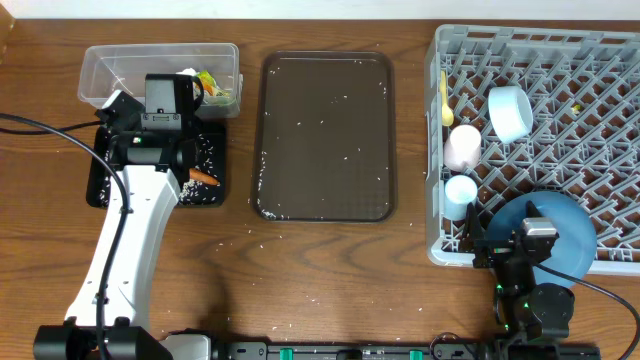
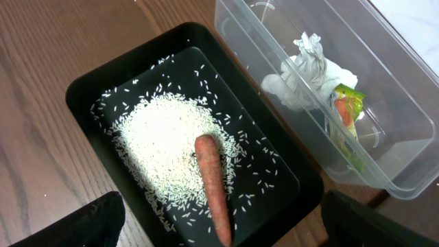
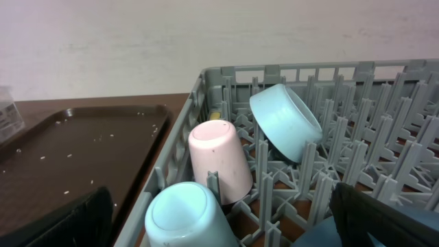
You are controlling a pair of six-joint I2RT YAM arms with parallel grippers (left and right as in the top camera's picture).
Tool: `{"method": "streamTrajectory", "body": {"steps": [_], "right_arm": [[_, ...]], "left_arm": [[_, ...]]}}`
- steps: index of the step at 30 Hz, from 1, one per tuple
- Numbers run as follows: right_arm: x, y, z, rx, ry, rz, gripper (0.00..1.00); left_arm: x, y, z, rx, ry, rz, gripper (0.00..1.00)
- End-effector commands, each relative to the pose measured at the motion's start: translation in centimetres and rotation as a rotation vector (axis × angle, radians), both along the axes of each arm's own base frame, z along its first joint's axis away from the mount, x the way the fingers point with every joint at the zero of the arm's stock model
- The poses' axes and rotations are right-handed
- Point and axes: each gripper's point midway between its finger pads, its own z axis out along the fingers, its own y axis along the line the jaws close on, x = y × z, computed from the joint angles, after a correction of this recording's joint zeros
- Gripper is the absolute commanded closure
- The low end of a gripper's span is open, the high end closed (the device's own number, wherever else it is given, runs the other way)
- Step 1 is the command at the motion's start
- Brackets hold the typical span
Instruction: Sort waste into correct bins and load items into the dishwasher rack
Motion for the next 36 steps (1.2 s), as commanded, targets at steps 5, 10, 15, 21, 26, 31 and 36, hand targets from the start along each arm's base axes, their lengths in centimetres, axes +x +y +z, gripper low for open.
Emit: {"method": "streamTrajectory", "body": {"steps": [5, 10, 15, 21, 26, 31, 36], "right_arm": [[0.0, 0.0, -0.1, 0.0, -0.003, -0.005, 0.01], [0.0, 0.0, -0.1, 0.0, -0.003, -0.005, 0.01], [0.0, 0.0, -0.1, 0.0, -0.003, -0.005, 0.01], [0.0, 0.0, -0.1, 0.0, -0.003, -0.005, 0.01], [0.0, 0.0, -0.1, 0.0, -0.003, -0.005, 0.01], [0.0, 0.0, -0.1, 0.0, -0.003, -0.005, 0.01], [0.0, 0.0, -0.1, 0.0, -0.003, -0.005, 0.01]], "left_arm": [[-1.1, 0.4, 1.6, 0.024, -0.021, -0.007, 0.07], [-2.1, -1.6, 0.7, 0.008, -0.092, -0.088, 0.07], [-1.4, -5.2, 0.3, 0.112, -0.315, -0.418, 0.07], [-4.8, -7.4, 0.5, 0.233, -0.474, -0.677, 0.07], [-7.9, -8.0, 1.0, 0.354, -0.555, -0.787, 0.07], [-9.8, -7.5, 0.3, 0.384, -0.631, -0.768, 0.07], [-10.6, -7.6, -1.3, 0.39, -0.671, -0.773, 0.07]]}}
